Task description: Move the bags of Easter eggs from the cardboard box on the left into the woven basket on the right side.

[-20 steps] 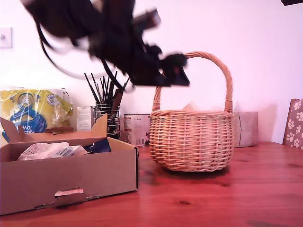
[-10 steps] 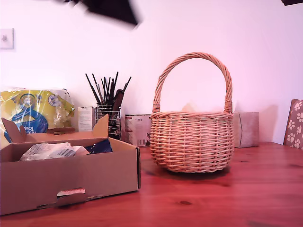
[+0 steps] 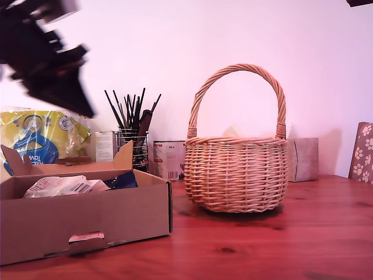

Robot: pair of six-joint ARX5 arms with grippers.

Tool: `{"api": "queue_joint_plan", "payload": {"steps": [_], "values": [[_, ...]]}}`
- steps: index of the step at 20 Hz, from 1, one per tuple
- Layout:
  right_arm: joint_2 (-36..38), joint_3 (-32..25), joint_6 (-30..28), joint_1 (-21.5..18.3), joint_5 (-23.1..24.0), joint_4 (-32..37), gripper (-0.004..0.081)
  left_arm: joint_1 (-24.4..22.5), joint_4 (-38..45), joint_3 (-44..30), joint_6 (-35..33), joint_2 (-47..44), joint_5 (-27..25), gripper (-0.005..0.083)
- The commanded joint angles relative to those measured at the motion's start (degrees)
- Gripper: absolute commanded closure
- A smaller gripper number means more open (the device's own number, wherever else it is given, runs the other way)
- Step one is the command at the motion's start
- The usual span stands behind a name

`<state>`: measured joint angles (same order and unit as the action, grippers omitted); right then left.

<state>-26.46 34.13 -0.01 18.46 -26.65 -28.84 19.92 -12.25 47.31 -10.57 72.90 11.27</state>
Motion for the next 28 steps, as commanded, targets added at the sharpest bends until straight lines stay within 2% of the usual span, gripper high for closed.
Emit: {"api": "queue_joint_plan", "payload": {"steps": [1, 2, 3, 4, 5, 11, 15, 21, 25, 26, 28], "values": [[0.5, -1.0, 0.0, -0.1, -0.2, 0.2, 0.0782, 0.2, 0.4, -1.0, 1.8, 1.0, 0.2, 0.0503], [0.5, -1.0, 0.0, -0.1, -0.2, 0.2, 0.0782, 0.0, 1.3, -1.0, 2.9, 1.3, -0.8, 0.0198], [0.5, -1.0, 0.0, -0.1, -0.2, 0.2, 0.0782, 0.0, 1.6, -0.9, 3.1, 1.9, -2.4, -0.0049], [0.4, -1.0, 0.0, -0.1, -0.2, 0.2, 0.0782, 0.0, 1.6, -0.7, 3.1, 2.6, -4.1, 0.0035], [0.4, -1.0, 0.0, -0.1, -0.2, 0.2, 0.0782, 0.0, 1.6, -0.6, 3.5, 3.3, -5.3, 0.0046], [0.4, -1.0, 0.0, -0.1, -0.2, 0.2, 0.0782, 0.0, -0.2, 1.9, 3.5, 9.8, -10.0, 0.0039], [0.4, -1.0, 0.0, -0.1, -0.2, 0.2, 0.0782, -0.1, -1.9, 4.8, 4.2, 15.5, -12.9, -0.0008], [0.4, -1.0, 0.2, -0.1, -0.2, -0.3, 0.0782, -0.5, -6.9, 9.8, 6.5, 25.4, -14.8, -0.0008], [0.4, -1.0, 0.2, -0.1, -0.2, -0.7, 0.0782, -0.6, -9.2, 10.1, 7.8, 28.8, -14.5, -0.0006], [0.4, -1.0, 0.2, -0.1, -0.2, -0.8, 0.0782, -0.6, -10.3, 10.1, 7.8, 29.1, -14.2, 0.0002], [0.4, -1.0, 0.2, -0.1, -0.2, -0.8, 0.0782, -0.7, -11.8, 10.1, 7.8, 29.1, -13.7, 0.0107]]}}
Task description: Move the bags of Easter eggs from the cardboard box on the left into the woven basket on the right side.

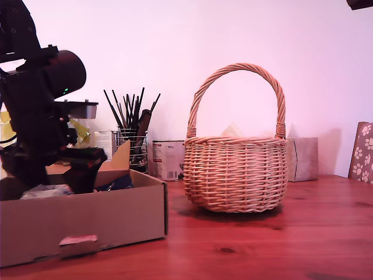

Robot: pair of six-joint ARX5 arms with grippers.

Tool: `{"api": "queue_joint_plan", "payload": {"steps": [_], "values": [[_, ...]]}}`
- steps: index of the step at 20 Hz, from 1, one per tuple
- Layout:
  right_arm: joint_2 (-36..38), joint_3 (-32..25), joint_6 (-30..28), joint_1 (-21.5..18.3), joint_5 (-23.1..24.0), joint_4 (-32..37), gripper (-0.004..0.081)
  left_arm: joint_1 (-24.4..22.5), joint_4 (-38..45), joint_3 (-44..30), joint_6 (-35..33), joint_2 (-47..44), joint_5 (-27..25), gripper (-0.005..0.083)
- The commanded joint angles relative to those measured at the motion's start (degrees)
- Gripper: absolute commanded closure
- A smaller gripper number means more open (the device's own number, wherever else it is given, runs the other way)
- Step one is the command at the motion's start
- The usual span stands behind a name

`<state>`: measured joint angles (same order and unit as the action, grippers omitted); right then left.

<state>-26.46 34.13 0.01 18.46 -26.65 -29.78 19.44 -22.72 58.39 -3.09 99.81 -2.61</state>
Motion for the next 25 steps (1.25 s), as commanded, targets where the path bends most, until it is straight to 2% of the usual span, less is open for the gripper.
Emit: {"api": "queue_joint_plan", "payload": {"steps": [1, 3, 4, 5, 8, 12, 15, 21, 25], "values": [[0.4, -1.0, 0.1, -0.1, -0.2, -0.1, 0.0782, -0.2, -1.5, -1.0, 0.3, 2.2, 0.2, 0.0202], [0.4, -1.0, 0.1, -0.1, -0.2, -0.5, 0.0782, -0.2, -1.2, -1.0, 0.1, 2.2, 0.2, 0.0418], [0.4, -1.0, 0.1, -0.1, -0.2, -0.6, 0.0782, -0.2, -0.8, -1.0, 0.1, 2.2, 0.4, 0.0495], [0.4, -1.0, 0.1, -0.1, -0.2, -0.7, 0.0782, -0.2, -0.6, -0.9, -0.1, 2.1, 0.7, 0.0534], [0.4, -1.0, 0.1, -0.1, -0.2, -1.4, 0.0782, -0.2, -1.6, -0.2, -1.5, 1.3, 1.1, 0.0543], [0.4, -1.0, 0.1, -0.1, -0.2, -1.4, 0.0782, -0.1, -2.0, -0.1, -2.4, -4.7, 4.8, 0.0543], [0.4, -1.0, 0.1, -0.1, -0.2, -1.4, 0.0782, -0.2, -2.8, -0.1, -4.9, -10.7, 9.4, 0.0543], [0.4, -1.0, 0.1, -0.1, -0.2, -1.4, 0.0782, 0.7, -3.4, -0.1, -4.4, -21.8, 20.8, 0.0543], [0.4, -1.0, 0.1, -0.1, -0.2, -1.4, 0.0782, 2.2, -3.2, -0.1, -4.4, -28.9, 22.3, 0.0543]]}}
